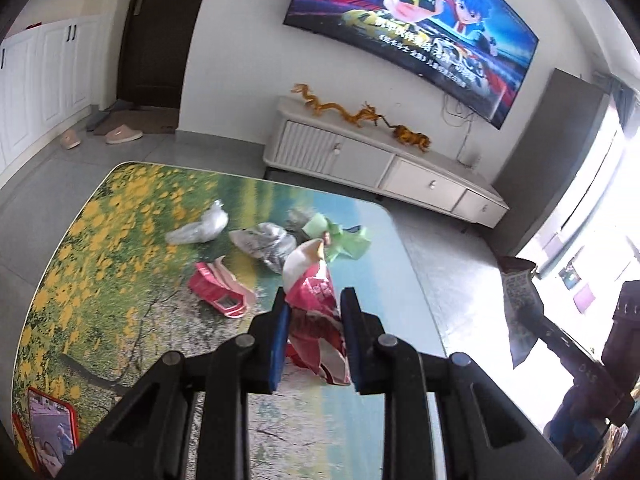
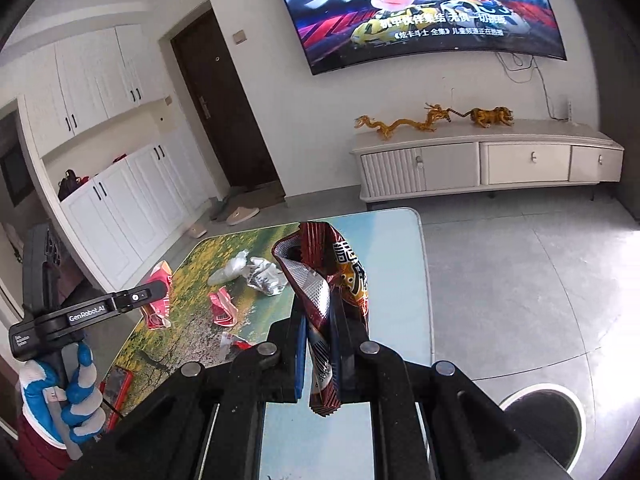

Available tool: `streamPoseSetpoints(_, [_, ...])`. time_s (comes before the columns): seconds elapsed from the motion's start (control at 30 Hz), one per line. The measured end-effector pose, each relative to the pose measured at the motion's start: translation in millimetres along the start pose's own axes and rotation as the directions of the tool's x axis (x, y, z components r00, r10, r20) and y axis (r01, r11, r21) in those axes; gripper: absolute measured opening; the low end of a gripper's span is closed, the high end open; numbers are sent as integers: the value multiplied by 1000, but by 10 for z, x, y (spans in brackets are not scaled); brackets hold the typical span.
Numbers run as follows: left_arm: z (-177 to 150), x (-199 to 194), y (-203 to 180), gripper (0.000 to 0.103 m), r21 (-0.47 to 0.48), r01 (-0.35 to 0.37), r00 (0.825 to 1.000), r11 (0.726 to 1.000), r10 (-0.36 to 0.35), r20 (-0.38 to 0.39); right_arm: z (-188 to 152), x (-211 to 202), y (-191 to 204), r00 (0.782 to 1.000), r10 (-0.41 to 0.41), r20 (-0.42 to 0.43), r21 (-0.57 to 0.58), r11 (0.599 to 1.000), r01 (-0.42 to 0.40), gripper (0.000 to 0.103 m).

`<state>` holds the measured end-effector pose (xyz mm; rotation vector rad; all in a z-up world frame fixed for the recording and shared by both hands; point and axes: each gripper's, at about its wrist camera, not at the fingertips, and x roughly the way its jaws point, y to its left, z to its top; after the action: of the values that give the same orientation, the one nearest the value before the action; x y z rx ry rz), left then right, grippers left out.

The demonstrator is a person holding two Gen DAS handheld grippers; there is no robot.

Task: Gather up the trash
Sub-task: 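Lift the pink wrapper with the left tool while the right tool lifts the red-brown chip bag, then carry both bags over the white bin and open both tools to drop them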

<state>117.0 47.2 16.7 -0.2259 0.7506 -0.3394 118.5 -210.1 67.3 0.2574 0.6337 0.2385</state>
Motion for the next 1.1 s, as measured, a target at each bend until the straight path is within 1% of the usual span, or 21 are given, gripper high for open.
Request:
streamPoseSetpoints(0.2, [-8,44,-537,23,85,117,993,990,-114,-31,-82,-345,-324,995,-81,56,74,994,77,10])
streamPoseSetpoints(0.33, [-72,156,-966,23,156,185,982,970,-175,-76,-177,-535,-593,987,-146,73,133,982,135,10])
streamPoseSetpoints(0.47, [-191,370,-1444,23,225,249,964,942,-219,-149,-326,-696,-920,976,-209,66,212,958,191,10])
streamPoseSetpoints(0.63, [-429,710,-2015,24,301,300,943,905,-236,-233,-604,-814,-1420,963,-270,13,313,916,252,10])
streamPoseSetpoints(0.73, [-602,969,-2338,24,332,332,926,883,-238,-292,-815,-818,-1743,954,-296,-40,373,882,289,10])
streamPoseSetpoints(0.87, [-862,1331,-2758,24,376,360,904,854,-220,-367,-1073,-748,-2117,948,-301,-108,450,835,316,10])
streamPoseSetpoints(0.97, [-1055,1593,-3000,24,397,378,887,837,-204,-415,-1263,-662,-2370,941,-298,-160,499,798,338,13])
streamPoseSetpoints(1.03, [-1158,1769,-3126,26,401,388,874,830,-193,-446,-1403,-607,-2511,937,-291,-195,527,775,350,13])
streamPoseSetpoints(1.1, [-1247,1915,-3234,26,392,406,858,825,-197,-474,-1516,-572,-2668,928,-295,-229,545,750,374,13])
